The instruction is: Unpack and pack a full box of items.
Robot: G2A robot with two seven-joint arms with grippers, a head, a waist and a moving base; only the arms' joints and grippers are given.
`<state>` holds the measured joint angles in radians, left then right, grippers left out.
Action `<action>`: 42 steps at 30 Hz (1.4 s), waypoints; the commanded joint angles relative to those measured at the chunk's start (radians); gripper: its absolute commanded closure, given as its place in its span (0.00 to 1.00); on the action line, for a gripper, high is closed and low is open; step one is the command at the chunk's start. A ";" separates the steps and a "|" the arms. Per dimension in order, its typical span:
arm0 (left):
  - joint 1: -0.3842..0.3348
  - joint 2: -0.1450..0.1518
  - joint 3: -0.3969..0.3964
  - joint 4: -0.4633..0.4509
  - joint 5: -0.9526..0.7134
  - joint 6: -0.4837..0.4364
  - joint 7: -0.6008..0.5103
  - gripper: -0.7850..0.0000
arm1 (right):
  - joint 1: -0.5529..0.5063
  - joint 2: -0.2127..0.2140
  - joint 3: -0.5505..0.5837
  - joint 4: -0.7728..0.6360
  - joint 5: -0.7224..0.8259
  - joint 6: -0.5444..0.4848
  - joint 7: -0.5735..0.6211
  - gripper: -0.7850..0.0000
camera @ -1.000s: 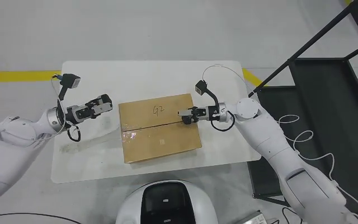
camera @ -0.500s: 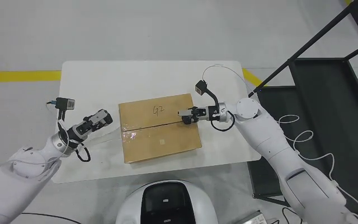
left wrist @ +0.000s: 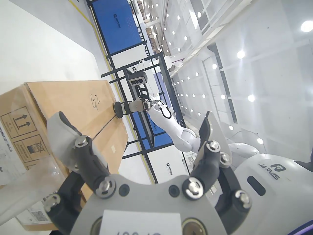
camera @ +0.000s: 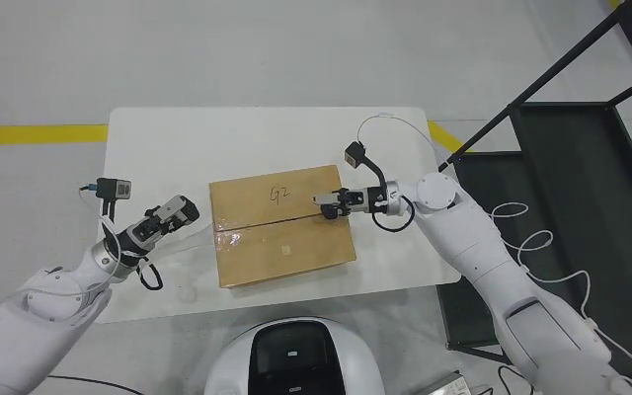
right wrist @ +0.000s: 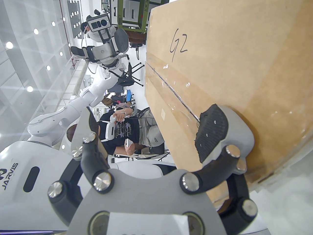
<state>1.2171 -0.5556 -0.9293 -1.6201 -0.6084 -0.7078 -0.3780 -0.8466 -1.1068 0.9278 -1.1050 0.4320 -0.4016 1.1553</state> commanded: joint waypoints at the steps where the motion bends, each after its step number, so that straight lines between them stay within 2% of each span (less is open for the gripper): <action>1: 0.000 -0.002 -0.004 -0.002 0.002 0.011 0.007 0.00 | -0.013 0.002 0.014 -0.022 0.036 0.005 0.016 0.00; 7: 0.005 -0.014 -0.042 0.013 0.007 0.019 0.021 0.00 | -0.059 0.022 0.067 -0.112 0.077 0.036 0.090 0.00; 14: 0.001 -0.030 -0.070 0.042 0.005 0.025 -0.006 0.00 | -0.217 0.056 0.110 -0.313 0.001 0.073 0.120 0.00; 20: 0.010 -0.042 -0.094 0.051 0.008 0.024 -0.028 0.00 | -0.345 0.074 0.108 -0.474 -0.130 0.094 0.069 0.00; 26: 0.031 -0.049 -0.129 0.056 0.006 0.015 -0.048 0.00 | -0.408 0.083 0.104 -0.574 -0.250 0.104 0.010 0.00; 32: 0.059 -0.055 -0.169 0.058 0.005 0.010 -0.057 0.00 | -0.423 0.080 0.041 -0.617 -0.365 0.146 0.000 0.00; 42: 0.103 -0.066 -0.224 0.054 0.010 0.015 -0.073 0.00 | -0.342 0.052 -0.044 -0.534 -0.412 0.196 -0.091 0.00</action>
<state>1.3147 -0.6197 -1.1474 -1.5661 -0.6000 -0.6938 -0.4504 -1.2009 -1.0502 0.8940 -1.6500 0.0148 -0.2088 1.0724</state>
